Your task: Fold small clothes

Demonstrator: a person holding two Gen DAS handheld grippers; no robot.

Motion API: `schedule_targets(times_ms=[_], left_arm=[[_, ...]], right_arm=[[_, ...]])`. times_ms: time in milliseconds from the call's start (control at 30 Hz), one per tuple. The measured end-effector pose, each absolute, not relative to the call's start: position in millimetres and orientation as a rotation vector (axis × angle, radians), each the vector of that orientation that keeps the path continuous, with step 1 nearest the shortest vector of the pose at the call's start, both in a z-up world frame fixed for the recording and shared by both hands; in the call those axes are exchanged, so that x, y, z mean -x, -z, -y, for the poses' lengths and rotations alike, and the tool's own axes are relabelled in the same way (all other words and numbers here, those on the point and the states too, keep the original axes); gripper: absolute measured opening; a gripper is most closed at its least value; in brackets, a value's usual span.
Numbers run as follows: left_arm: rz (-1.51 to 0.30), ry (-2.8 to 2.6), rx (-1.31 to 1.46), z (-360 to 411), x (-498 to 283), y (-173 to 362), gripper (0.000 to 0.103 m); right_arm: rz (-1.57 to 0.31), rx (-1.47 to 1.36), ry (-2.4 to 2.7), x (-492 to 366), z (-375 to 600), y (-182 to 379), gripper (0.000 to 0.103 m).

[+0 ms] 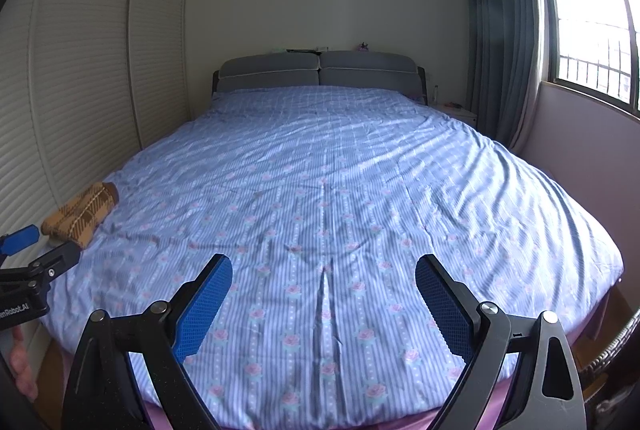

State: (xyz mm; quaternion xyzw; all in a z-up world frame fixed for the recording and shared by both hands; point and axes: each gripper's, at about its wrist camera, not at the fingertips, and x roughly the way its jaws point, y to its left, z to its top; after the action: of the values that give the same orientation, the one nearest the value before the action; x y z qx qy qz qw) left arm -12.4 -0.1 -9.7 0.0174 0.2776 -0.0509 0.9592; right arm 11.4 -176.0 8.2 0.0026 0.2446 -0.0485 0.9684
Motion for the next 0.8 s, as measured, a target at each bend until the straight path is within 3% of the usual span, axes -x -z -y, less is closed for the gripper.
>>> schedule_targets(times_ms=[800], left_arm=[[-0.594,0.136,-0.031,6.3,10.4,12.0,0.103]], right_arm=[[-0.498,-0.011,0.095,-11.4,175.2,-3.9,0.094]])
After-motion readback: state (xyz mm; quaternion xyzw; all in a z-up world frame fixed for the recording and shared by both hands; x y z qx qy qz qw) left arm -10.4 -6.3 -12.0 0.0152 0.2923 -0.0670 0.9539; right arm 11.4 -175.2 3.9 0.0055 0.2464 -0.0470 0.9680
